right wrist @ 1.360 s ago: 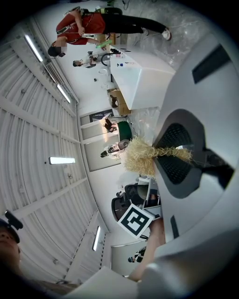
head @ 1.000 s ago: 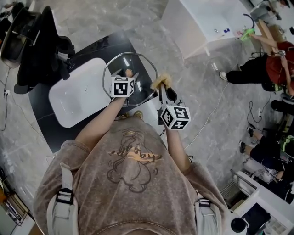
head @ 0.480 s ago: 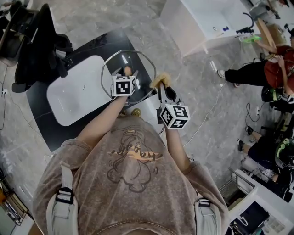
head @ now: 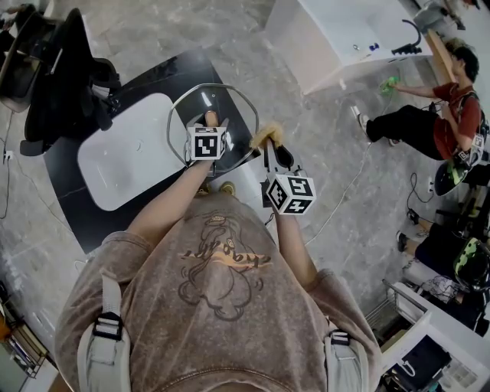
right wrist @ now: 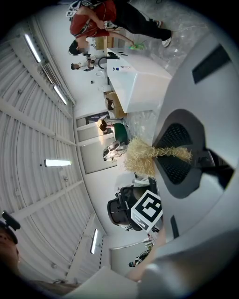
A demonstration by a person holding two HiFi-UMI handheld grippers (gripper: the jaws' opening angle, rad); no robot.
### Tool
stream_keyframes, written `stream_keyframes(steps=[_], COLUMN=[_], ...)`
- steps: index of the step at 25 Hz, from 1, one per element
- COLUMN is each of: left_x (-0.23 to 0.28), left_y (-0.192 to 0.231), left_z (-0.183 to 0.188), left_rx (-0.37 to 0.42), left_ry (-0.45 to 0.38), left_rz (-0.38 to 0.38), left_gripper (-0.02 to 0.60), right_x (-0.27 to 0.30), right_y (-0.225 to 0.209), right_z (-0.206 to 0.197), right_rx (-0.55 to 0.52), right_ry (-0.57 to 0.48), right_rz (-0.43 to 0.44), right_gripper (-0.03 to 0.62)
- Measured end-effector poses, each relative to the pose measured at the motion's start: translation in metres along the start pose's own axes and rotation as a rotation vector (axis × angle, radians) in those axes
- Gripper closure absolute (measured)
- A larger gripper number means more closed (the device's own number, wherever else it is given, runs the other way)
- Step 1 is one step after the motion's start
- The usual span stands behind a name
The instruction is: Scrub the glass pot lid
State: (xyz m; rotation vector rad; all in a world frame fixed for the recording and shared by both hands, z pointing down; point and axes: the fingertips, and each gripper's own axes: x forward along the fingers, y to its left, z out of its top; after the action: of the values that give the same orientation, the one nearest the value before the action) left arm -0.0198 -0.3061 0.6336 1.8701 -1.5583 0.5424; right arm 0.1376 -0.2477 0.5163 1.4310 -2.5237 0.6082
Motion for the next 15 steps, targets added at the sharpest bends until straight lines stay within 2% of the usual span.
stream_keyframes(steps=[12,15], left_x=[-0.0041,-0.0070], left_y=[0.0036,0.0052], left_z=[-0.0004,-0.0007], left_rx=[-0.087,-0.084], left_ry=[0.052,0.080], left_rz=[0.049,0.048], left_gripper=[0.331,0.350], right_x=[-0.0031,-0.0013], right_y=[-0.0044,-0.0053], right_z=[-0.0036,-0.0045], right_rx=[0.003,0.002], right_ry=[0.006,0.010], right_rz=[0.009,0.014], right_gripper=[0.553,0.553])
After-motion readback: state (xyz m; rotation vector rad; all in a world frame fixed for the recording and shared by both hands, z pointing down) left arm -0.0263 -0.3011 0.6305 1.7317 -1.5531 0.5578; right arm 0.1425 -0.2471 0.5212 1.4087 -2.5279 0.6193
